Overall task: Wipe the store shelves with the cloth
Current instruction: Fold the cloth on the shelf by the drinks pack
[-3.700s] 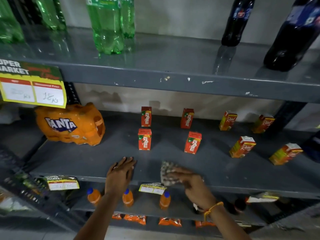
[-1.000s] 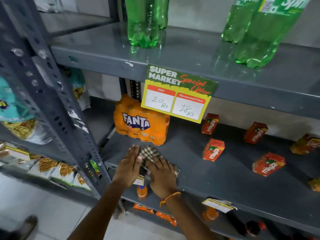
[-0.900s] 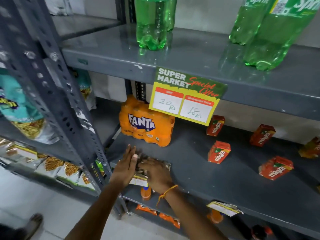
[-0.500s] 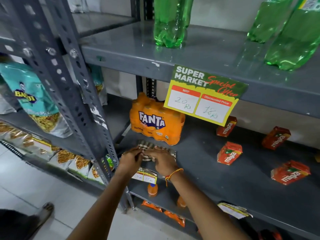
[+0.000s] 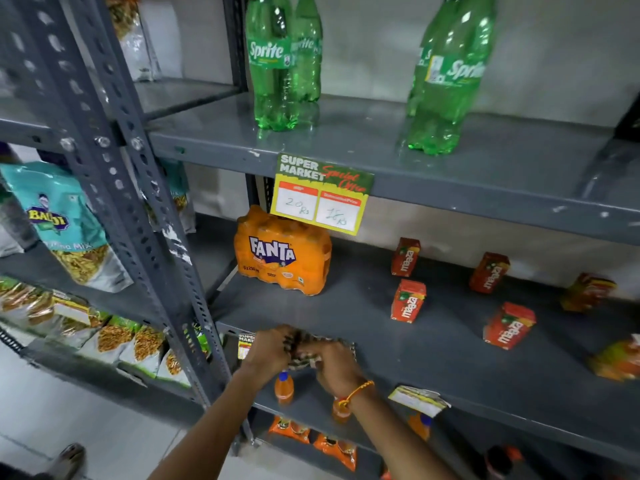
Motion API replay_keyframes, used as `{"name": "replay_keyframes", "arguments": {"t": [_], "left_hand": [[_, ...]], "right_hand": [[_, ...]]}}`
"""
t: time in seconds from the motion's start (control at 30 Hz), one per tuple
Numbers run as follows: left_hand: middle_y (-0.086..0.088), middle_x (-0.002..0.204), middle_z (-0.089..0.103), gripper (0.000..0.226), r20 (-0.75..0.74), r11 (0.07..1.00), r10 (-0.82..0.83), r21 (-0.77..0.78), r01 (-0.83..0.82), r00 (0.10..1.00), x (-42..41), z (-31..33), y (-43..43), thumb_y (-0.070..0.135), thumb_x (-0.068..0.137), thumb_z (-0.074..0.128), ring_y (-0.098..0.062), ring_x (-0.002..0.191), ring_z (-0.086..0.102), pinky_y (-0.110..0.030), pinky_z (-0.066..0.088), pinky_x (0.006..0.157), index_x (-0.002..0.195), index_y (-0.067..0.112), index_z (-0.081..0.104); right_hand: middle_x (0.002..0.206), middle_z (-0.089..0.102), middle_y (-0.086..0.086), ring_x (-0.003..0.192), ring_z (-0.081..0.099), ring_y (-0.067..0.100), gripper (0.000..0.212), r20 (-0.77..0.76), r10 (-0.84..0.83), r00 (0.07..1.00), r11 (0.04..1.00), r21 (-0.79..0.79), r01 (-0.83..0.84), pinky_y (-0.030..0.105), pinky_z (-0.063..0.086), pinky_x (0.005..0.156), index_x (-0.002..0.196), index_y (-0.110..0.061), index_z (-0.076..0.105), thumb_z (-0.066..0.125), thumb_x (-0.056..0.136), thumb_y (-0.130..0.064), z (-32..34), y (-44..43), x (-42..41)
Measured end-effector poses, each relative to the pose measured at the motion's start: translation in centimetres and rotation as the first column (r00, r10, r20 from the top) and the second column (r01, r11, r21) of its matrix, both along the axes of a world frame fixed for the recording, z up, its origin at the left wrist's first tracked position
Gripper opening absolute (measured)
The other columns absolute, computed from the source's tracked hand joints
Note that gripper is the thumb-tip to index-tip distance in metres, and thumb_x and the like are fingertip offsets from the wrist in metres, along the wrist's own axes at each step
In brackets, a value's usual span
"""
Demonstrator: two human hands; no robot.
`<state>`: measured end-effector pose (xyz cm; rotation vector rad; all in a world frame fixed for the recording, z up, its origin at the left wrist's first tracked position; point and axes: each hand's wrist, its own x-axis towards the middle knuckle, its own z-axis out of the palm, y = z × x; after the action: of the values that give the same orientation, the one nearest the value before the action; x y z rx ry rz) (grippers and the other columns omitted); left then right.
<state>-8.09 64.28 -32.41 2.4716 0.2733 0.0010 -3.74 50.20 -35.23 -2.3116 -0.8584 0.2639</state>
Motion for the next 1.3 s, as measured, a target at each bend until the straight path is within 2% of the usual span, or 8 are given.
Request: {"name": "replay_keyframes", "arguments": {"t": [0.17,0.33,0.47,0.6,0.77,1.03,1.13,1.3], "left_hand": [[-0.003,0.117,0.064,0.039,-0.058,0.995,0.072,-0.069,-0.076,0.996,-3.5,-0.8,-3.6,0.002,0.079,0.056,-0.014,0.106,0.055,-0.014,0.034,0.077,0.115,0.017,0.06],[0.01,0.1,0.063,0.041,0.151,0.958,0.037,-0.285,0.008,0.988,-5.8,2.7,-7.6,-0.003,0.076,0.064,-0.012,0.1,0.057,0.0,0.037,0.071,0.101,0.029,0.058],[0.021,0.098,0.066,0.05,0.337,0.922,-0.099,-0.323,0.214,0.936,-5.7,8.4,-10.7,-0.002,0.08,0.063,-0.002,0.098,0.058,-0.023,0.05,0.085,0.099,0.044,0.055],[0.012,0.111,0.057,0.051,0.54,0.891,-0.192,-0.255,0.377,0.819,-4.9,14.6,-14.3,-0.003,0.081,0.062,-0.001,0.103,0.052,-0.003,0.039,0.08,0.109,0.038,0.053],[0.012,0.11,0.058,0.063,0.703,0.796,-0.259,-0.233,0.559,0.662,-4.0,20.4,-19.2,-0.008,0.078,0.062,-0.004,0.104,0.052,-0.02,0.04,0.089,0.107,0.047,0.051],[-0.003,0.106,0.054,0.048,0.829,0.677,-0.339,-0.113,0.727,0.445,-3.2,27.1,-31.8,-0.01,0.078,0.062,0.019,0.096,0.045,0.004,0.03,0.082,0.118,0.016,0.058],[-0.002,0.104,0.053,0.044,0.828,0.666,-0.387,-0.053,0.744,0.406,-2.4,28.2,-37.5,-0.008,0.077,0.064,0.004,0.094,0.049,0.004,0.029,0.083,0.114,0.016,0.062],[-0.008,0.108,0.058,0.04,0.783,0.672,-0.467,0.011,0.741,0.412,0.2,29.0,-48.7,-0.01,0.078,0.06,-0.017,0.099,0.053,-0.002,0.032,0.087,0.112,0.01,0.063]], "right_hand": [[0.121,0.068,0.003,0.115,0.059,0.019,0.05,-0.029,0.018,0.999,0.998,0.053,-0.016,0.034,0.046,0.102,0.113,-0.024,0.065,0.054,0.074,0.004,1.8,-6.0,-3.4],[0.113,0.071,0.006,0.106,0.06,0.013,0.046,0.08,-0.121,0.989,0.98,0.169,0.106,0.016,0.044,0.096,0.105,-0.015,0.07,0.053,0.071,0.011,6.9,-11.3,-5.5],[0.107,0.071,0.004,0.104,0.044,-0.011,0.05,0.208,-0.223,0.952,0.943,0.294,0.156,-0.008,0.031,0.088,0.101,-0.009,0.072,0.047,0.065,0.015,12.2,-15.2,-6.2],[0.107,0.067,-0.002,0.109,0.043,-0.008,0.058,0.361,-0.363,0.859,0.907,0.348,0.238,-0.006,0.029,0.094,0.099,-0.01,0.071,0.04,0.058,0.016,17.7,-19.1,-7.4],[0.104,0.073,0.008,0.103,0.055,0.009,0.058,0.585,-0.461,0.668,0.885,0.358,0.298,0.018,0.04,0.098,0.098,-0.011,0.071,0.043,0.055,0.015,24.5,-24.3,-9.5],[0.116,0.067,0.011,0.112,0.057,0.021,0.06,0.735,-0.546,0.403,0.809,0.336,0.482,0.025,0.038,0.103,0.11,-0.01,0.065,0.045,0.061,0.018,31.7,-35.4,-12.5],[0.121,0.063,0.015,0.115,0.049,0.022,0.063,0.766,-0.538,0.352,0.779,0.292,0.554,0.021,0.028,0.105,0.126,-0.009,0.054,0.043,0.069,0.014,32.7,-40.9,-12.5],[0.11,0.069,0.015,0.107,0.058,0.033,0.056,0.812,-0.506,0.291,0.74,0.235,0.63,0.022,0.031,0.101,0.105,-0.004,0.069,0.037,0.062,0.013,32.9,-51.8,-10.1]]}}
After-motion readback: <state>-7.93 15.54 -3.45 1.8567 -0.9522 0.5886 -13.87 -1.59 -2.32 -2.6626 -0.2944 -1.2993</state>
